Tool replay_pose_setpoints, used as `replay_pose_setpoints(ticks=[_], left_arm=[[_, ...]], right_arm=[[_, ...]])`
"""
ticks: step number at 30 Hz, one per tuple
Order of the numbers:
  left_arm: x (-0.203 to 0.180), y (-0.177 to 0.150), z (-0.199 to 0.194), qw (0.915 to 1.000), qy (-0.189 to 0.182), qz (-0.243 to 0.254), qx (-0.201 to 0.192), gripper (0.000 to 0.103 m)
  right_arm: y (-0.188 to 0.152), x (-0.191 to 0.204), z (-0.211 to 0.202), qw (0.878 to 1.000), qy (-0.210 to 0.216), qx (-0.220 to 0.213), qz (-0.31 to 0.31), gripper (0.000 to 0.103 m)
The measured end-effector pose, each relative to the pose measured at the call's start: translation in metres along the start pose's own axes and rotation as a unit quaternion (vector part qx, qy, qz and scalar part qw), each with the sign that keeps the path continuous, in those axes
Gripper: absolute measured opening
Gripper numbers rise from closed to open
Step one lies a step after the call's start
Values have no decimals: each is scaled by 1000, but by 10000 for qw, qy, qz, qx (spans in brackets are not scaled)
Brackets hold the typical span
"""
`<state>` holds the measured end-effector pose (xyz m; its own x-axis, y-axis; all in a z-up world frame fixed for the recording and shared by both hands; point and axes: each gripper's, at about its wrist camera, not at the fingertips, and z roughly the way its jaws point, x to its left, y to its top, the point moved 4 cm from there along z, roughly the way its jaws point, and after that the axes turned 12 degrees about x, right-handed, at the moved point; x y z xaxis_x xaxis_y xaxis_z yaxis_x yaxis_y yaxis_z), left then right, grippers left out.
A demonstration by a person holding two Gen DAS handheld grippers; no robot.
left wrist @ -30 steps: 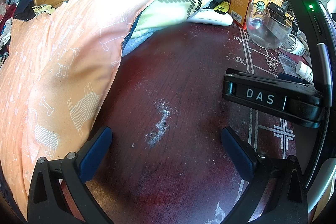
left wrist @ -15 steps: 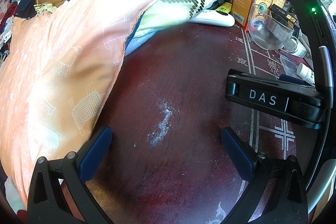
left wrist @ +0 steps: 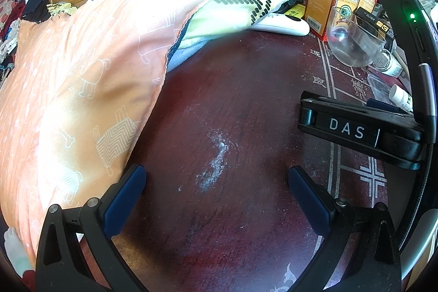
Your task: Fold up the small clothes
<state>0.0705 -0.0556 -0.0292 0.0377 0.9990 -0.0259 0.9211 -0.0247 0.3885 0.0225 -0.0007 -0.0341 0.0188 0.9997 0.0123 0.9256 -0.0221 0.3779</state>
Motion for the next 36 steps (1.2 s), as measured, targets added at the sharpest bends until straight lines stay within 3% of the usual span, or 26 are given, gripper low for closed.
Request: replay_pose_setpoints(ticks=[36], left_arm=[[4, 0, 0, 10000, 13, -20, -7, 103]], right_arm=[[0, 0, 0, 10000, 0, 0, 0, 103]])
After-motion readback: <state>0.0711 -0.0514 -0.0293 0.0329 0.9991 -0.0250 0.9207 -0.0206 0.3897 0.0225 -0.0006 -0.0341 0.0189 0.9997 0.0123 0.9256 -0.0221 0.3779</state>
